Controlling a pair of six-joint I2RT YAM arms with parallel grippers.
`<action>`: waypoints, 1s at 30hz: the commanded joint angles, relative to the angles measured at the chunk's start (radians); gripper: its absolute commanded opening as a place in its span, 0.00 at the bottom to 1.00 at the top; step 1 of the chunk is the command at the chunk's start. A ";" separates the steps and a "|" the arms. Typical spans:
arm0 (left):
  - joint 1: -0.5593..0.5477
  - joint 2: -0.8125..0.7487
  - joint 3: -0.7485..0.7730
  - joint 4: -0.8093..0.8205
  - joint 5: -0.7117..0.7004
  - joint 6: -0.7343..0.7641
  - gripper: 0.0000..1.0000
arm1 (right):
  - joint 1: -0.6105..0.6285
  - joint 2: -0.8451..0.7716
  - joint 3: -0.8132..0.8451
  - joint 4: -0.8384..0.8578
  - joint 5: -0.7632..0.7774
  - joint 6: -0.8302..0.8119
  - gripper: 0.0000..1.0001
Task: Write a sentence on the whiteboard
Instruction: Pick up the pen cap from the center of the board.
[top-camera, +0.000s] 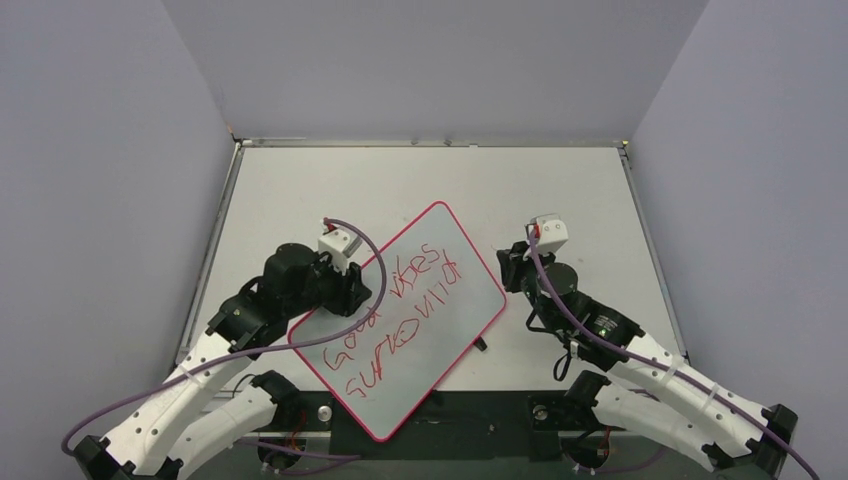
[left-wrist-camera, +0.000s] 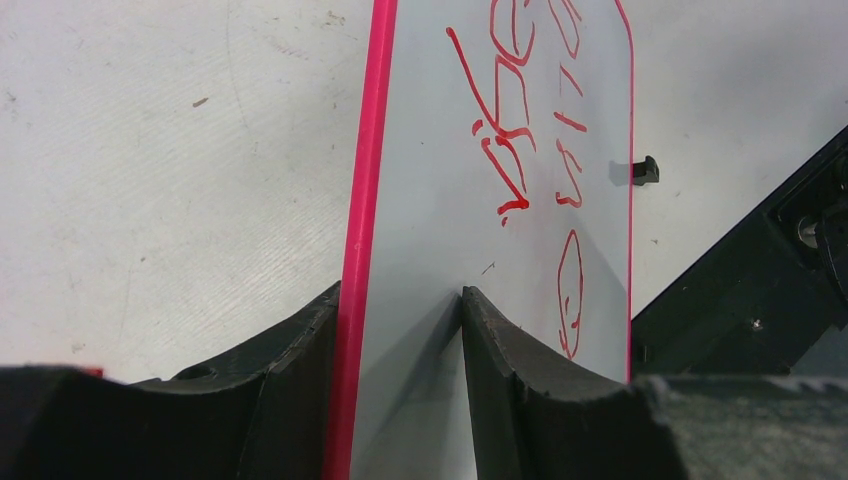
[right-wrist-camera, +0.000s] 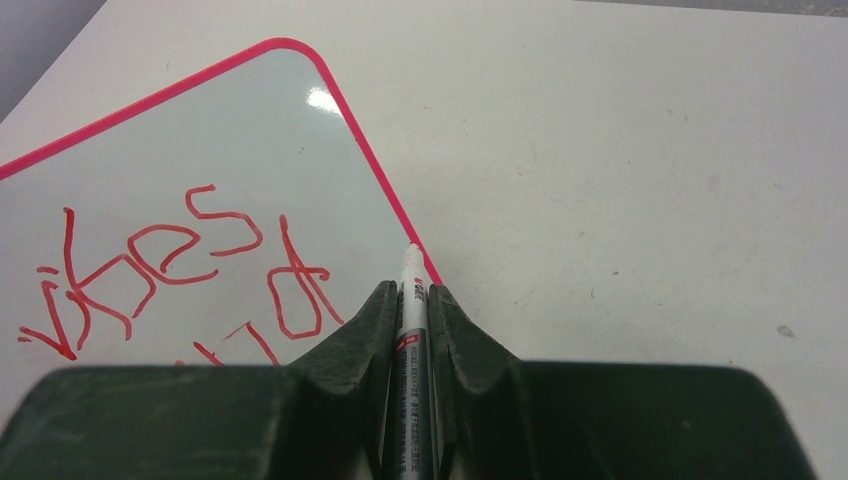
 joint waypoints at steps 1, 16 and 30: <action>-0.003 -0.039 -0.011 0.055 -0.023 0.027 0.28 | 0.004 -0.031 -0.014 0.019 0.036 -0.010 0.00; -0.039 -0.042 -0.016 0.036 -0.066 0.025 0.43 | 0.004 -0.031 -0.025 0.020 0.049 -0.016 0.00; -0.041 -0.070 -0.015 0.030 -0.184 0.017 0.50 | 0.003 0.010 -0.021 0.052 0.041 -0.021 0.00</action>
